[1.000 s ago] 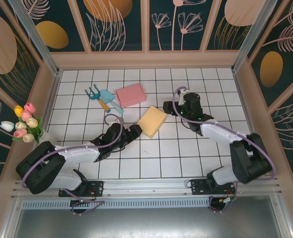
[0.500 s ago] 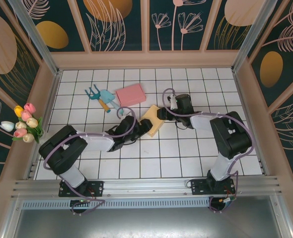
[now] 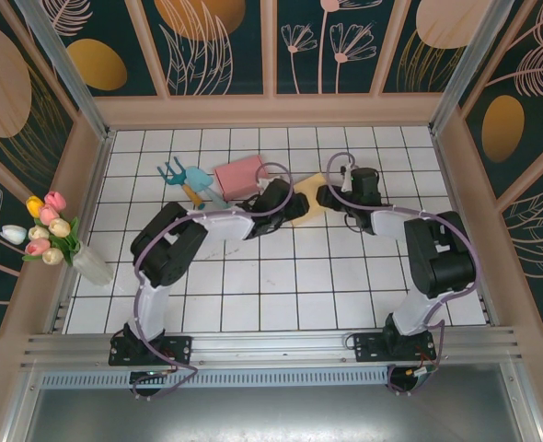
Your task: Fold the paper box
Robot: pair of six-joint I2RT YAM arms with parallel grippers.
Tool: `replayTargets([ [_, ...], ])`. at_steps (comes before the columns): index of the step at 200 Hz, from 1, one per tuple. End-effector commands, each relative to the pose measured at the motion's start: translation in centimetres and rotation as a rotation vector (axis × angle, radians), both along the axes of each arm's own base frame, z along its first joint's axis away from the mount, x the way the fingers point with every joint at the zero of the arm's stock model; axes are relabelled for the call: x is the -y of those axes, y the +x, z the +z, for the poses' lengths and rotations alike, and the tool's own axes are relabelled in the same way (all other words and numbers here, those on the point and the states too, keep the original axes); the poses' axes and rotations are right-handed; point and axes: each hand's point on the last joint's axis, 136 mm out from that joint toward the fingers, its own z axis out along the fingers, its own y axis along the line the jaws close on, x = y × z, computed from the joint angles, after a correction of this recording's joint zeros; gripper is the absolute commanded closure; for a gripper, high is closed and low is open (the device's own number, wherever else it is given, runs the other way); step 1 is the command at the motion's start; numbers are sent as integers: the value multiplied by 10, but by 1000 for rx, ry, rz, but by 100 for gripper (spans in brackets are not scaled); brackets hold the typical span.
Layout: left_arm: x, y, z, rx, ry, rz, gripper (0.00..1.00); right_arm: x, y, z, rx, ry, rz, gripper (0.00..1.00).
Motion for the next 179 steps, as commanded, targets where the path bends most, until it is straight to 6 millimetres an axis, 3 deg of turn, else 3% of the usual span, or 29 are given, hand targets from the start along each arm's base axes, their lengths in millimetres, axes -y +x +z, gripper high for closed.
replayTargets([
  [1, 36, 24, 34, 112, -15, -87, 25, -14, 12, 14, 19, 70, 30, 39],
  [45, 46, 80, 23, 132, 40, -77, 25, 1, 40, 16, 52, 83, -34, 39],
  [81, 34, 101, 16, 122, 76, -34, 25, 5, 53, 11, 42, 99, -42, 39],
  [118, 10, 106, 15, 122, 170, 17, 22, 14, 57, 2, 26, 92, -87, 36],
  [145, -11, 106, 14, 97, 239, 69, 19, 27, 54, 13, 49, 97, -136, 34],
  [179, -34, 100, 43, 144, 285, 110, 9, 38, 43, 34, 83, 72, -166, 28],
])
